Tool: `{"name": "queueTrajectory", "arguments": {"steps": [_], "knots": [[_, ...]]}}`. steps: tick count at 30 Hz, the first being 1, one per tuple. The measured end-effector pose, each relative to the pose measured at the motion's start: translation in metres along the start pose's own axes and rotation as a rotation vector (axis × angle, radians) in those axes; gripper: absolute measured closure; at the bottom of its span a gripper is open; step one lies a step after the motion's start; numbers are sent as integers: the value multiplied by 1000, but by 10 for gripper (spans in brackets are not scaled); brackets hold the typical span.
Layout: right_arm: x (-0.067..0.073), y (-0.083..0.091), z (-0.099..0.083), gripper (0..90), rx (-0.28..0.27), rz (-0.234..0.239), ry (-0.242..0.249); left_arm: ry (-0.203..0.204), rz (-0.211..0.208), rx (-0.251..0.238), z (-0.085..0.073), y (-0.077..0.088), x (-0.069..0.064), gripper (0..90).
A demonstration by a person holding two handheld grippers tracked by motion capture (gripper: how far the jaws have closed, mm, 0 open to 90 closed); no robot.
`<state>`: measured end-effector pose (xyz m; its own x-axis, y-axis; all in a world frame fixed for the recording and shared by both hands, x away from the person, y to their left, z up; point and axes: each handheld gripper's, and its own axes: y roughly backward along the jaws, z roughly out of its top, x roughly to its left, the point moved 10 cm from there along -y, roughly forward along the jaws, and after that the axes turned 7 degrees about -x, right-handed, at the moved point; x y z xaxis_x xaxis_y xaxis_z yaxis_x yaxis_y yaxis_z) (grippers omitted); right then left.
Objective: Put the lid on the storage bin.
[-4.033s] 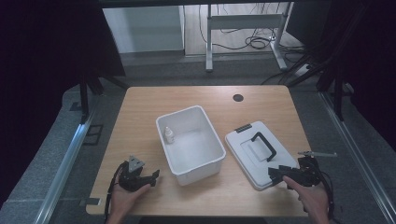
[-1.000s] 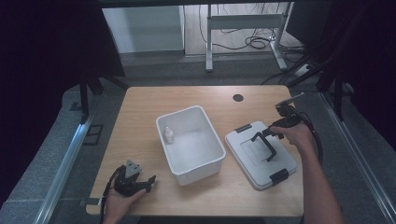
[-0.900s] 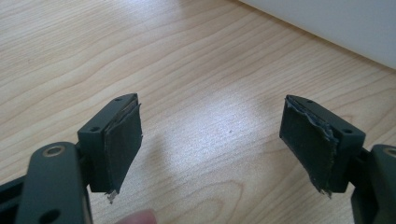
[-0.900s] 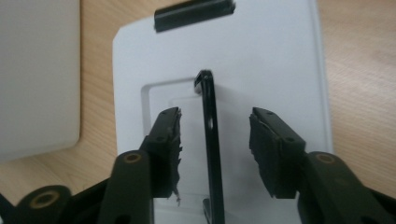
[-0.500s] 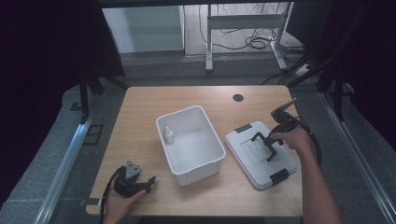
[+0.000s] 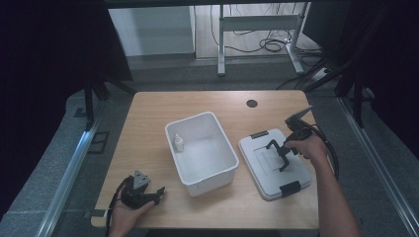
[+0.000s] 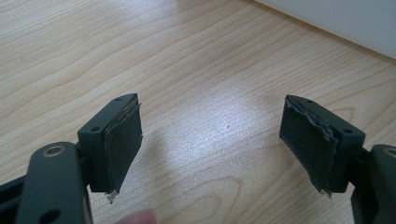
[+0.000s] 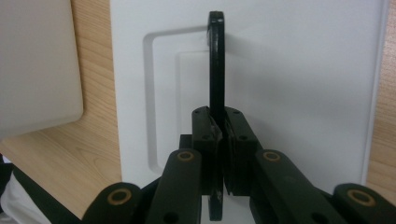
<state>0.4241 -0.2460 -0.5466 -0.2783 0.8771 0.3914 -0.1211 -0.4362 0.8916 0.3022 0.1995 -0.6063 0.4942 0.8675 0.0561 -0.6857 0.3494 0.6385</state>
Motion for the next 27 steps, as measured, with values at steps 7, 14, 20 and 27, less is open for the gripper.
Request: {"name": "queueTrajectory", "arguments": {"steps": [7, 14, 20, 27], "knots": [[2, 7, 0, 852, -26, 12, -21, 1, 1, 1, 0, 0, 1, 213], [5, 21, 1, 852, -59, 22, -34, -1, 0, 0, -1, 0, 0, 213], [7, 33, 3, 852, -81, 22, -32, 2, 2, 0, -1, 0, 2, 214], [12, 53, 4, 852, -117, 27, -34, -1, 2, 3, -2, 1, 2, 214]]}}
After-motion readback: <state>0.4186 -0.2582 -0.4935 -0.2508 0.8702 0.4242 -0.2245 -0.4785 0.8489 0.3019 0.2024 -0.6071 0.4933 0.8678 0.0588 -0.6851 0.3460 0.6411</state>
